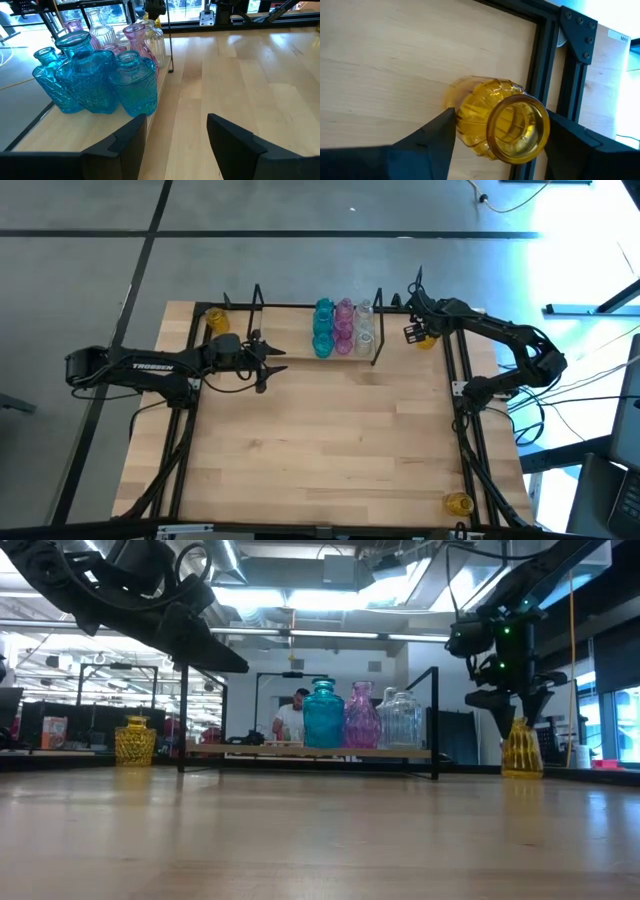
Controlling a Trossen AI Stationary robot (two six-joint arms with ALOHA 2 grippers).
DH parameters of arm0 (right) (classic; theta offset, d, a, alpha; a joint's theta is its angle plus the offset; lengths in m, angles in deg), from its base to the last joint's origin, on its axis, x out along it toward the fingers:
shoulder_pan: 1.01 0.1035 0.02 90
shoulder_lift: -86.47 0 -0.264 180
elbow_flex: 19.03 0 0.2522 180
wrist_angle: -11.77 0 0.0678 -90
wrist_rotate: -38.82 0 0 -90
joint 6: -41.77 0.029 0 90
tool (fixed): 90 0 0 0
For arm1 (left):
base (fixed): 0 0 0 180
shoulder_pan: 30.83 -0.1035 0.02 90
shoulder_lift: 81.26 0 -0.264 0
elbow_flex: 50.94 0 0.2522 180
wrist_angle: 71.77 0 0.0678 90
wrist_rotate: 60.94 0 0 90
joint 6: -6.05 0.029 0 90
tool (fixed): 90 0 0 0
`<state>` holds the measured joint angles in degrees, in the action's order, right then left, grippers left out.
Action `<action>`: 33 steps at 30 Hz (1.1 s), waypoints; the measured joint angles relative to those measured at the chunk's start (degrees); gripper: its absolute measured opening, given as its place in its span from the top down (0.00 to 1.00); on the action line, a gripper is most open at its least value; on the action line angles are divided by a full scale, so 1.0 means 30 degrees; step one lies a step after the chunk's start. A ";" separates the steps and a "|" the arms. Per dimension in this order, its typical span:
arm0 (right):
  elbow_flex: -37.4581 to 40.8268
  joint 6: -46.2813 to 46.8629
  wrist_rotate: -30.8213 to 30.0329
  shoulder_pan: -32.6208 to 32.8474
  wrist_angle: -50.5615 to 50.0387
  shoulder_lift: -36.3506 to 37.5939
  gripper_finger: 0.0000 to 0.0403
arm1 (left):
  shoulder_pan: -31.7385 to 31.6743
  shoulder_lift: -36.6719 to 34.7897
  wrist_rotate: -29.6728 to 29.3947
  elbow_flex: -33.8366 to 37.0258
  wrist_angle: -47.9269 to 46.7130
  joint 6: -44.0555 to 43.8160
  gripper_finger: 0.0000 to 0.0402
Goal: Sort vases onto shelf
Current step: Put the top right yellow vase on the shelf
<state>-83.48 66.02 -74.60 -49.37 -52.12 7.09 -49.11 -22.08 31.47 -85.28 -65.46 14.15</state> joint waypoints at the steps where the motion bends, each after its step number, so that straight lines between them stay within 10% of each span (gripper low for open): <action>1: -0.0006 -0.0083 -0.0027 0.0007 0.0013 0.0006 0.41 | 0.0000 0.0000 0.0000 0.0000 0.0000 0.0000 0.50; 8: -0.0058 -0.0183 0.0124 0.0007 0.0083 0.0051 0.53 | 0.0000 0.0000 -0.0007 0.0000 -0.0001 0.0008 0.50; 24: 0.1846 -0.0602 0.0512 -0.0017 0.2794 -0.0022 0.24 | 0.0000 0.0000 -0.0007 0.0000 -0.0022 0.0029 0.50; 33: 0.1865 -0.1040 0.0443 -0.0015 0.3360 0.0029 0.42 | -0.0006 0.0000 -0.0007 0.0000 -0.0022 0.0029 0.50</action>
<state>-77.89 62.91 -73.27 -49.41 -42.04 7.18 -49.13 -22.08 31.45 -85.28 -65.52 14.23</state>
